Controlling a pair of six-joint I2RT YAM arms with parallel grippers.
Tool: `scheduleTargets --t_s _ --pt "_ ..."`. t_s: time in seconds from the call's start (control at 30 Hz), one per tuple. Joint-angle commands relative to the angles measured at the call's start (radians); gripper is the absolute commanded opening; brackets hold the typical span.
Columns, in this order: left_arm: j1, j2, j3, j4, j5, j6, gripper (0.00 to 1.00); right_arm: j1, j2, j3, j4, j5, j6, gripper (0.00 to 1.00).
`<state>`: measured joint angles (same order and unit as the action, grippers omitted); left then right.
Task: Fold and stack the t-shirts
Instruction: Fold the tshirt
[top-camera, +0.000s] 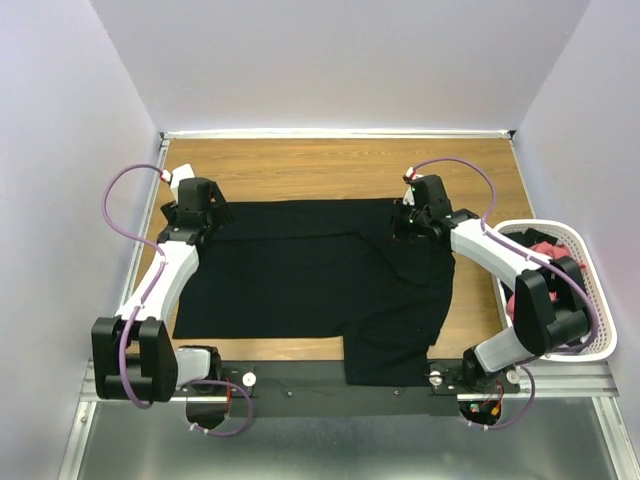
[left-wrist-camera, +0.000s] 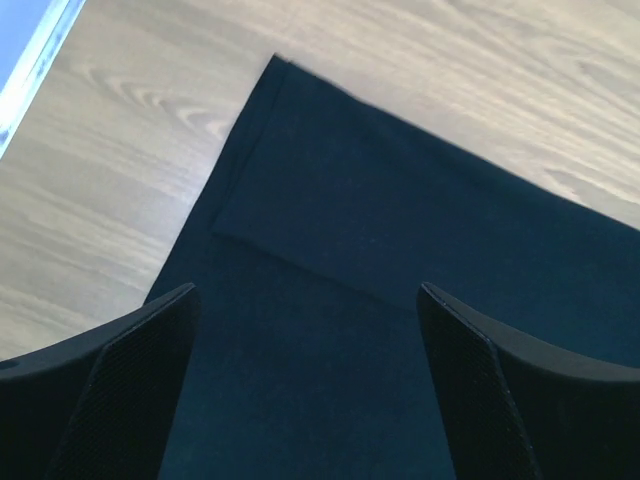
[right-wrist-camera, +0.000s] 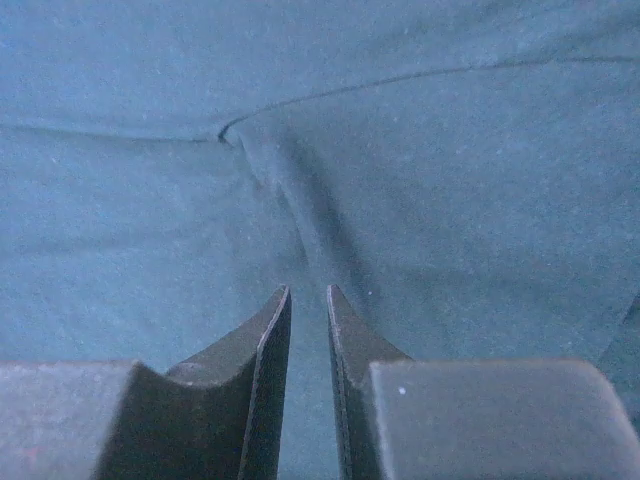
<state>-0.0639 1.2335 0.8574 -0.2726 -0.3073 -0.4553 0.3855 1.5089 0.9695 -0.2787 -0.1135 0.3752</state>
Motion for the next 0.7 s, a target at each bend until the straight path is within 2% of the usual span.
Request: scheduleTargets --t_s 0.0,0.03,0.1,0.23,0.53,0.67 --pt "0.047 0.053 0.002 0.035 -0.010 -0.080 0.92 0.016 0.036 -0.005 -0.010 0.040 -0.015 0.28" --pt "0.056 0.073 0.000 0.044 0.031 -0.097 0.91 0.015 0.045 -0.005 -0.010 0.049 -0.015 0.28" --pt "0.146 0.131 0.003 0.050 0.080 -0.154 0.88 0.016 0.054 -0.006 -0.007 0.055 -0.022 0.27" --pt "0.212 0.224 0.020 0.084 0.140 -0.209 0.82 0.016 0.054 -0.020 -0.005 0.051 -0.025 0.27" --pt "0.274 0.415 0.092 0.105 0.203 -0.269 0.74 0.016 0.001 -0.043 -0.005 0.011 -0.027 0.28" --pt "0.279 0.462 0.123 0.096 0.201 -0.278 0.65 0.016 -0.016 -0.046 -0.007 0.009 -0.039 0.28"
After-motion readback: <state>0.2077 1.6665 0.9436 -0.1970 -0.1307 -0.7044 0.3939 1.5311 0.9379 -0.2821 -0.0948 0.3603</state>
